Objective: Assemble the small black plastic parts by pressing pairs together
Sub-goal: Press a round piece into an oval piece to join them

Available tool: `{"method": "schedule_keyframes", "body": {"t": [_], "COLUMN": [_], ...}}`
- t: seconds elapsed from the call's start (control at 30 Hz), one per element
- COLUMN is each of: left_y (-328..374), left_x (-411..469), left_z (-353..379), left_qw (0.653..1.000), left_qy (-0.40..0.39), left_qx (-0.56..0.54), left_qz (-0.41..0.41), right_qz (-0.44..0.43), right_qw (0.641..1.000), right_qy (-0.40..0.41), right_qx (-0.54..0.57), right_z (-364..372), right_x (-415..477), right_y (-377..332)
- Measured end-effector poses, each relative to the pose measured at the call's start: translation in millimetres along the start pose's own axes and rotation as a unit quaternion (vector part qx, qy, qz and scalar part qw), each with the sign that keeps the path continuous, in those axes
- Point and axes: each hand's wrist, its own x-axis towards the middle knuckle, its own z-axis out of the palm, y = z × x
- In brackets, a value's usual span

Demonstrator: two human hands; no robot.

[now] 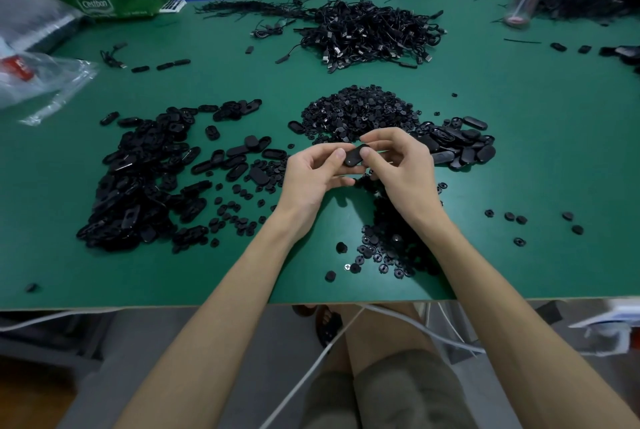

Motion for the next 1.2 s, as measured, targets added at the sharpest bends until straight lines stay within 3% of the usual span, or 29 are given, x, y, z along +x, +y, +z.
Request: {"method": "schedule_keyframes", "body": {"t": [0.7, 1.03, 1.2], "left_y": [0.9, 0.4, -0.5], "left_x": [0.0, 2.2, 0.3], "left_z": [0.4, -1.3, -0.1], "left_qw": [1.000, 0.998, 1.000], "left_qy": [0.008, 0.013, 0.004], "left_qx": [-0.014, -0.060, 0.000], "left_qz": [-0.006, -0.029, -0.009], "right_qz": [0.016, 0.050, 0.058], "right_qw": [1.000, 0.996, 0.994], "right_qy": [0.005, -0.013, -0.018], "right_qx": [0.013, 0.074, 0.096], "right_z": [0.3, -0.6, -1.4], "right_x": [0.7, 1.4, 0.8], "right_y": [3.8, 4.9, 2.5]}}
